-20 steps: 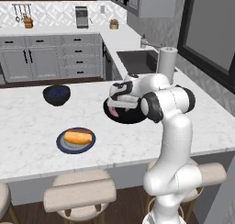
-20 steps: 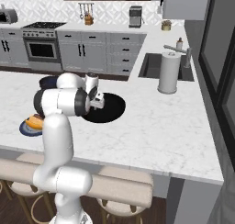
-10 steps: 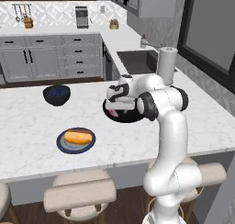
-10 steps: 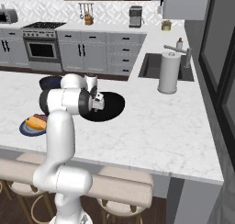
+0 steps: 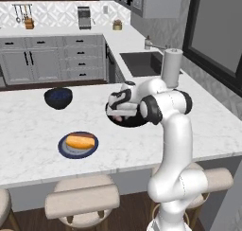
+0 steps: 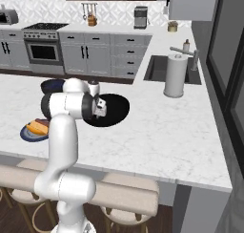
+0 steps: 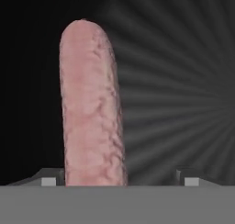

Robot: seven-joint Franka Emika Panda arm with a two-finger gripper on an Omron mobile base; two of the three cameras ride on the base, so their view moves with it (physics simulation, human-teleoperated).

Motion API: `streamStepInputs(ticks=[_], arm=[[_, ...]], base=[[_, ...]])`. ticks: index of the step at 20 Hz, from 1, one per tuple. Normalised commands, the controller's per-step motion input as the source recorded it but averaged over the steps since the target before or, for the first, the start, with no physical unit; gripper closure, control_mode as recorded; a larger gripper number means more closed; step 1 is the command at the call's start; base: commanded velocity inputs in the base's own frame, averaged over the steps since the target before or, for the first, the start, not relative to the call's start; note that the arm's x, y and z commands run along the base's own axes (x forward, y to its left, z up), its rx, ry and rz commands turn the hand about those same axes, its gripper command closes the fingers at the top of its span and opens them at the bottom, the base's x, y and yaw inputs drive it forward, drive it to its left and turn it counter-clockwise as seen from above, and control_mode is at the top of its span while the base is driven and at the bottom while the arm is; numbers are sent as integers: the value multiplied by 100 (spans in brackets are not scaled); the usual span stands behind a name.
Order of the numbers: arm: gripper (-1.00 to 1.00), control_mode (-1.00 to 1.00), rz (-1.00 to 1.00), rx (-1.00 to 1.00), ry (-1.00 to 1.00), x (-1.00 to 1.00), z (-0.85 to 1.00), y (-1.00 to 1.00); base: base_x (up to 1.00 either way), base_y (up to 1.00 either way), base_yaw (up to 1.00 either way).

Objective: Place one bun and one sausage from the bowl on each plate.

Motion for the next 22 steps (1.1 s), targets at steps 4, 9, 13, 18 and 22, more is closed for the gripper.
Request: streamStepInputs(ticks=[4, 9, 13, 18, 22], arm=[[100, -100, 0, -2, -1, 2, -69, 11], [100, -100, 0, -1, -6, 5, -20, 0], [100, -100, -6, 2, -18, -33, 26, -13], [100, -100, -13, 4, -32, -79, 100, -17], [100, -100, -8, 0, -19, -100, 97, 0]], base=[[0, 0, 0], [0, 0, 0], [0, 0, 0], [0, 0, 0], [0, 0, 0]])
